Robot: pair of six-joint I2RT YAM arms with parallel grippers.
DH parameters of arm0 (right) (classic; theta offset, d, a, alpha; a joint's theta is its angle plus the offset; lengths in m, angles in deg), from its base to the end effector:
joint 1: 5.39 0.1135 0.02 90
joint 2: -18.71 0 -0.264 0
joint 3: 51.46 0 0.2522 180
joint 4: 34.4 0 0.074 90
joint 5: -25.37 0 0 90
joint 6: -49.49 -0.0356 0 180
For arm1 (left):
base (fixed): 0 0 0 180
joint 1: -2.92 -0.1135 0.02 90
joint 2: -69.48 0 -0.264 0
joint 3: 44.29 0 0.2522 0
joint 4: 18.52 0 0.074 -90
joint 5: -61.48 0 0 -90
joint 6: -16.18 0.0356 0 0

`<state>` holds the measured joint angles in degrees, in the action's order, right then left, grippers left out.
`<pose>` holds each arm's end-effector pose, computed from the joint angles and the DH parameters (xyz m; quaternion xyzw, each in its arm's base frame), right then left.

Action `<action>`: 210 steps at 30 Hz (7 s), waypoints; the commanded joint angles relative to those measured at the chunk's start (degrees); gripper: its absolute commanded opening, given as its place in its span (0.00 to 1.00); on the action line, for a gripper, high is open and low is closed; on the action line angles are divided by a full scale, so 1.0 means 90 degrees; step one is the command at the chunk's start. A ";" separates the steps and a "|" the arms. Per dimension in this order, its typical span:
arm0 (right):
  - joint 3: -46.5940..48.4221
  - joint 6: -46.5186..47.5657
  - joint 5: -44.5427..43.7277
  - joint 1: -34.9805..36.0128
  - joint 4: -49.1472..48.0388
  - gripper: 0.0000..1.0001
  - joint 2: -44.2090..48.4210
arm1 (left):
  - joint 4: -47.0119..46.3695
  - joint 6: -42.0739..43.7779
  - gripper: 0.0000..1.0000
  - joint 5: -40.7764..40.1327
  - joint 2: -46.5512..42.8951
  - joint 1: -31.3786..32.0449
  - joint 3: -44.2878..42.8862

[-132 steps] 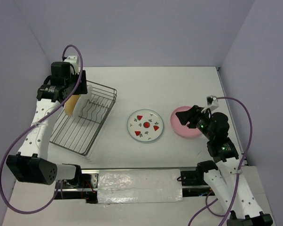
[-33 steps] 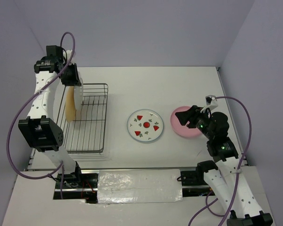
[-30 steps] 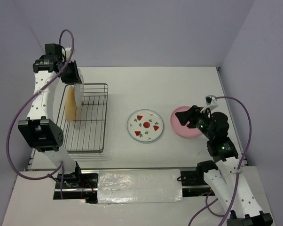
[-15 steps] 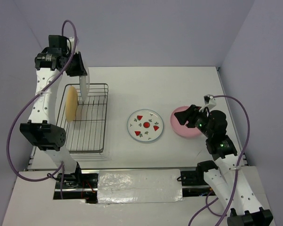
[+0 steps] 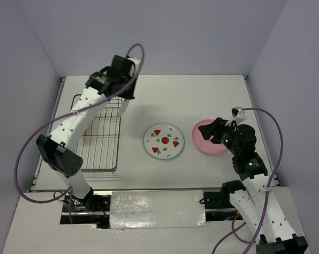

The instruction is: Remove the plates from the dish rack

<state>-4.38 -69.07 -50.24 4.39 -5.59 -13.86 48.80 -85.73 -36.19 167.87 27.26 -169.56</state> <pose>0.1432 0.0337 0.2920 0.0520 0.7854 0.2933 0.5425 0.3360 -0.1468 0.4178 0.0702 0.9036 -0.0724 0.4163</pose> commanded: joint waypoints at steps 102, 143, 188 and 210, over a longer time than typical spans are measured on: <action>0.0399 -0.0294 -0.1843 -0.0442 0.0808 0.69 0.0993 | -0.4067 -0.0406 0.72 -0.3230 0.0768 0.5030 0.4625; 0.0292 -0.0089 -0.0916 -0.0442 0.0555 0.69 0.1129 | -0.1391 -0.0123 0.75 0.0000 -0.2817 -0.2917 0.2779; 0.0282 -0.0050 -0.0847 -0.0432 0.0506 0.69 0.1256 | -0.2641 -0.0582 0.30 0.2638 -0.2436 -0.4804 0.4616; 0.0233 -0.0040 -0.0779 -0.0442 0.0428 0.69 0.1188 | -0.1909 -0.0348 0.00 0.2658 -0.1675 -0.4804 0.2907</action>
<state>-3.20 -70.43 -57.89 0.72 1.12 -3.11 31.43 -90.27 -12.12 151.56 -15.76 -139.55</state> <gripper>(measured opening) 0.692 0.256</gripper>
